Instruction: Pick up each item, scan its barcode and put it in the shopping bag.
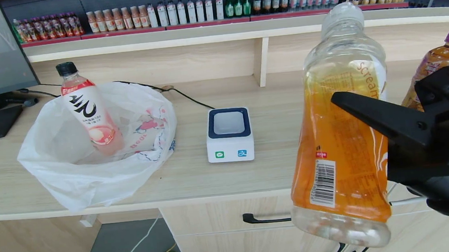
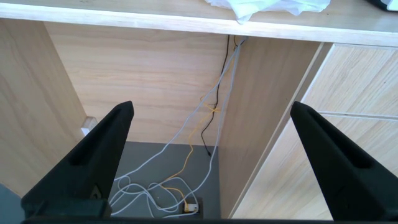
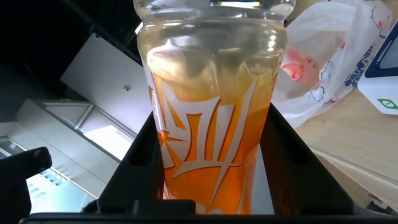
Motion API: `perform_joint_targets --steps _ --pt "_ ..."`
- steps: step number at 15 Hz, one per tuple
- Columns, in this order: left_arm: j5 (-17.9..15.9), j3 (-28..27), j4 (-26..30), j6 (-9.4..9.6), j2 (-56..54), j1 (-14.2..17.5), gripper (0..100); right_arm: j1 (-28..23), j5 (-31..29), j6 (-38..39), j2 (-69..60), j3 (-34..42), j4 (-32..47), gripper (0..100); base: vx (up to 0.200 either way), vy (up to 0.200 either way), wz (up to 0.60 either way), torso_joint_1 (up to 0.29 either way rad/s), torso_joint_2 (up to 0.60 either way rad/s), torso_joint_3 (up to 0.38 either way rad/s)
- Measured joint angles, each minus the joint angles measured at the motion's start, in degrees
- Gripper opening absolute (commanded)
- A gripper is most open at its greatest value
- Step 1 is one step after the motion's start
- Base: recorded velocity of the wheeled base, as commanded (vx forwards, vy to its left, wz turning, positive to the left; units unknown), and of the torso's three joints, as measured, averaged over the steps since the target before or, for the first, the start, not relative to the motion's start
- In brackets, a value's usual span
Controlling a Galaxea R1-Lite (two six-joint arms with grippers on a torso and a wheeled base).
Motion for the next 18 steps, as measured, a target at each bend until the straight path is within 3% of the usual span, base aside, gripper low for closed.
perform_joint_targets --steps 18 --pt "0.0 0.0 0.0 0.02 0.0 0.0 100 0.7 0.0 -0.2 -4.6 0.6 -0.1 0 0.000 0.000 0.00 0.000 0.00 0.000"
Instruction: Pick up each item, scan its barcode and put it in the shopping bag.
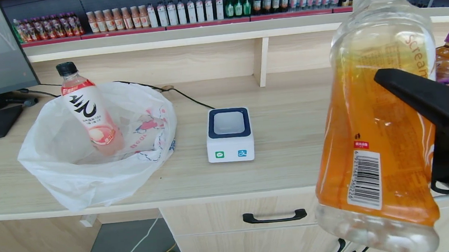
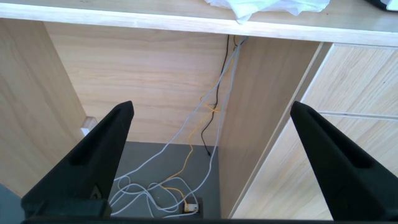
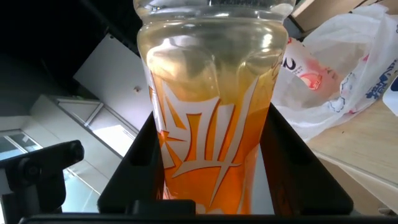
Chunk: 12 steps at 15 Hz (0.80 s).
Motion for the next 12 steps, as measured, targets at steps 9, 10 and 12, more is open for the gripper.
perform_joint_targets --steps 9,10,12 --pt "0.0 0.0 0.0 0.00 0.0 0.0 100 -3.0 4.1 -22.9 -1.3 3.9 0.1 0 0.000 0.000 0.00 0.000 0.00 0.000" --pt "0.0 0.0 0.0 0.00 0.0 0.0 100 -3.9 3.9 -29.1 -0.8 4.6 0.1 0 0.000 0.000 0.00 0.000 0.00 0.000" --pt "0.0 0.0 0.0 0.00 0.0 0.0 100 -6.3 3.4 -38.8 0.5 5.2 0.1 0 0.000 0.000 0.00 0.000 0.00 0.000"
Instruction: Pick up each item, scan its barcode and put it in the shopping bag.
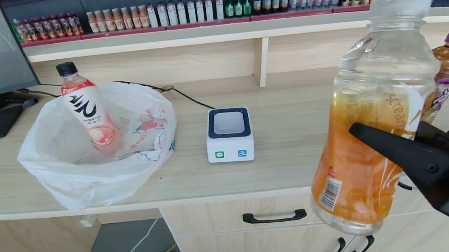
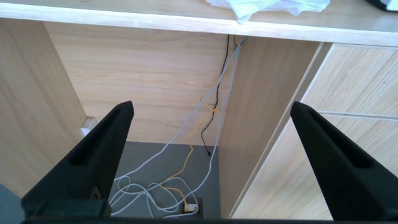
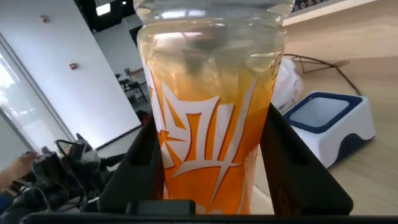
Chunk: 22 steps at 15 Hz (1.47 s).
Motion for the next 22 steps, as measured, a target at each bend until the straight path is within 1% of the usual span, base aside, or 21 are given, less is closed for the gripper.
perform_joint_targets --steps 6,8,9,10,11,12,15,19,22 --pt "0.0 0.0 0.0 0.00 0.0 0.0 100 -3.2 -2.7 -15.7 2.2 -2.1 0.1 0 0.000 0.000 0.00 0.000 0.00 0.000" --pt "0.0 0.0 0.0 0.00 0.0 0.0 100 -4.3 -8.1 -20.3 2.3 -2.1 1.1 0 0.000 0.000 0.00 0.000 0.00 0.000" --pt "0.0 0.0 0.0 0.00 0.0 0.0 100 -4.6 -9.8 -21.2 2.3 -1.7 1.2 0 0.000 0.000 0.00 0.000 0.00 0.000" --pt "0.0 0.0 0.0 0.00 0.0 0.0 100 -4.6 -10.0 -21.4 2.3 -1.5 1.3 0 0.000 0.000 0.00 0.000 0.00 0.000" --pt "0.0 0.0 0.0 0.00 0.0 0.0 100 -4.7 -12.6 -22.5 2.2 -1.4 1.3 0 0.000 0.000 0.00 0.000 0.00 0.000" --pt "0.0 0.0 0.0 0.00 0.0 0.0 100 -5.0 -16.9 -24.5 2.1 -1.4 1.3 0 0.000 0.000 0.00 0.000 0.00 0.000" --pt "0.0 0.0 0.1 -0.02 0.0 0.0 100 -5.3 -20.6 -26.1 2.0 0.3 0.9 0 0.000 0.000 0.00 0.000 0.00 0.000" --pt "0.0 0.0 0.1 -0.02 0.0 0.0 100 -5.3 -21.2 -25.8 1.7 2.0 0.0 0 0.000 0.000 0.00 0.000 0.00 0.000" --pt "0.0 0.0 0.1 -0.02 0.0 0.0 100 -5.4 -21.2 -24.8 1.6 1.6 -0.1 0 0.000 0.000 0.00 0.000 0.00 0.000"
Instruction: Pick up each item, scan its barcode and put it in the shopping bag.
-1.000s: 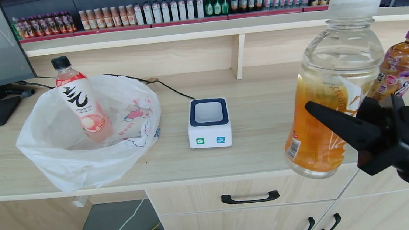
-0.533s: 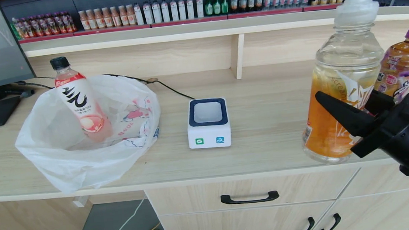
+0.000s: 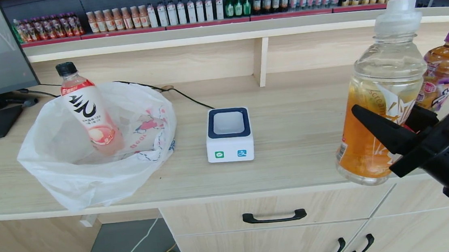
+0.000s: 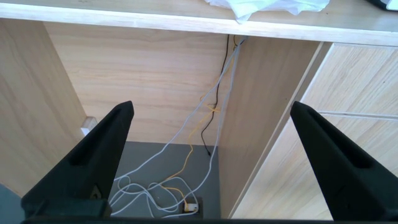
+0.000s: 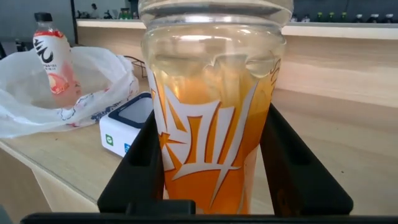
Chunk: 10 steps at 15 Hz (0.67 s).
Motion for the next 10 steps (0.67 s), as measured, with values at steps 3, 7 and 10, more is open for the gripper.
perform_joint_targets --steps 3,7,10 --pt "0.0 0.0 0.0 -0.20 0.0 0.0 100 0.0 0.0 0.3 0.5 -1.0 0.0 0 0.000 0.133 0.00 0.000 0.00 0.005" --pt "0.0 0.0 0.0 -0.22 0.0 0.0 100 0.0 -0.2 0.4 1.4 -1.6 0.5 0 0.000 0.200 0.00 0.005 0.00 0.002" --pt "0.0 0.0 0.0 -0.24 0.0 0.0 100 -0.1 -0.1 0.5 1.8 -2.4 0.1 0 0.000 0.200 0.00 -0.004 0.00 0.002"
